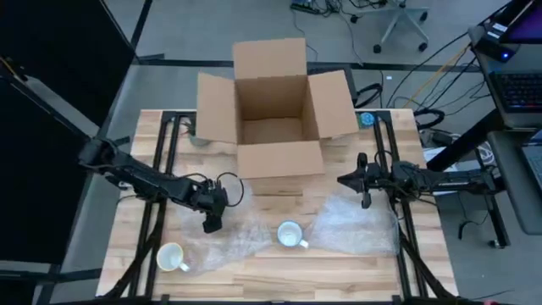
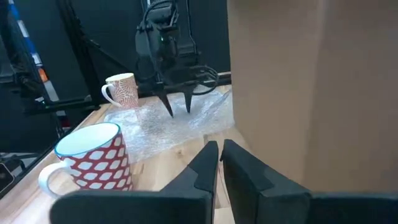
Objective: Wrap mug
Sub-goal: Wrap the red mug with the left bubble wrap
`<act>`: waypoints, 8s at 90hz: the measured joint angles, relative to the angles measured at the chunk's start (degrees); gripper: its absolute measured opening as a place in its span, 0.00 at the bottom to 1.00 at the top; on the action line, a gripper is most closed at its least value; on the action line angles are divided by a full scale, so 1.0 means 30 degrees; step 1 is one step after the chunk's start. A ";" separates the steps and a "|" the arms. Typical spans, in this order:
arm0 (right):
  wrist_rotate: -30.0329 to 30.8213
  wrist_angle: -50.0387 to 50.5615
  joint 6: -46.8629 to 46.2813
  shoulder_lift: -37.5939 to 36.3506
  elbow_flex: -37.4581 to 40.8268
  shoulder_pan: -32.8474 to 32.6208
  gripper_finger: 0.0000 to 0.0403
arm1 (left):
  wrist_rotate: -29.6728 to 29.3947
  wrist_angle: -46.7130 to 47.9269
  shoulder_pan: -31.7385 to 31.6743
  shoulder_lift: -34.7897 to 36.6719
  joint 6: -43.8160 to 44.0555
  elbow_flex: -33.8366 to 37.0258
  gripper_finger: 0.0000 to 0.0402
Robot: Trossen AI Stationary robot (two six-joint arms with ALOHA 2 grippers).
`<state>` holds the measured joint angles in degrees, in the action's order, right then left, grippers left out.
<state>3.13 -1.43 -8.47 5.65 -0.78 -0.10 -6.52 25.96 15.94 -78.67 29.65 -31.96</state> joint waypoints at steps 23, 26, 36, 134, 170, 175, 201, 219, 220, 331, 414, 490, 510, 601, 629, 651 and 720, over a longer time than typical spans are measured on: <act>0.0001 -0.0001 0.0062 -0.0007 0.0000 0.0000 0.03 | 0.0224 0.0743 -0.0014 0.0511 0.0000 -0.0844 0.14; 0.0001 0.0005 0.0240 -0.0006 0.0000 0.0000 0.03 | 0.0224 0.0753 -0.0007 0.0695 -0.0003 -0.1111 0.10; 0.0001 -0.0001 0.0519 0.0000 0.0000 0.0000 0.03 | 0.0380 0.1612 -0.0015 0.1438 -0.0090 -0.1659 0.02; 0.0001 -0.0001 0.0561 0.0000 0.0000 0.0000 0.03 | -0.0578 0.2628 -0.0073 0.4063 0.0453 -0.1752 0.01; 0.0455 -0.5722 -0.4601 0.0081 0.0000 0.0007 0.03 | -0.0630 0.2397 -0.0073 0.4057 0.0222 -0.1759 0.01; 0.0041 -0.7515 -0.4979 0.0416 -0.0034 -0.0147 0.03 | -0.0643 0.2357 -0.0073 0.4057 -0.0047 -0.1759 0.01; -0.0159 -0.5127 -0.0811 0.7180 -0.6244 -0.2667 0.00 | -0.0636 0.2419 -0.0073 0.4057 -0.0648 -0.2029 0.01; -0.0081 -0.1296 0.0731 1.3407 -1.1733 -0.4224 0.00 | -0.0643 0.2237 -0.0073 0.4064 -0.0549 -0.2211 0.01; -0.0077 -0.1099 0.0726 1.3713 -1.2032 -0.4285 0.00 | -0.0643 0.2235 -0.0073 0.4064 -0.0546 -0.2211 0.01; 0.0932 1.7383 -1.0190 2.7333 -2.4851 -0.7926 0.48 | -0.0493 0.1450 -0.0061 0.4057 -0.1668 -0.2204 0.01; 1.2746 -0.4418 -0.5180 2.7226 -1.3202 -0.4137 0.46 | -0.0883 -0.0423 -0.0073 0.4057 -0.2652 -0.2204 0.01; 0.1600 -0.1340 -0.9859 2.2374 -1.3559 -0.5538 0.46 | -0.0922 -0.0459 -0.0036 0.4057 -0.2652 -0.2189 0.01; 0.4271 0.0228 -1.0671 2.3540 -1.4429 -0.8329 0.46 | -0.0924 -0.0521 -0.0036 0.4057 -0.2644 -0.2189 0.01; 0.0814 1.4947 -0.8927 3.5228 -2.6367 -0.5959 0.32 | -0.0920 -0.0499 -0.0036 0.4057 -0.2648 -0.2189 0.01; 0.0476 1.7008 -0.8680 3.3527 -2.6316 -0.7160 0.02 | -0.0665 -0.1765 -0.0036 0.3986 -0.2652 -0.2189 0.01; 0.2515 0.9259 -0.6865 3.2573 -2.6362 -0.7136 0.02 | -0.0526 -0.1941 -0.0051 0.3962 -0.2906 -0.2189 0.01; 0.1661 0.7882 -0.5150 3.6767 -2.6465 -0.5908 0.02 | -0.0502 -0.2011 -0.0051 0.3962 -0.3001 -0.2189 0.01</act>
<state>8.11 22.22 -23.92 115.95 -80.17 -17.82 -8.03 19.92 15.79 -66.78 20.64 -38.52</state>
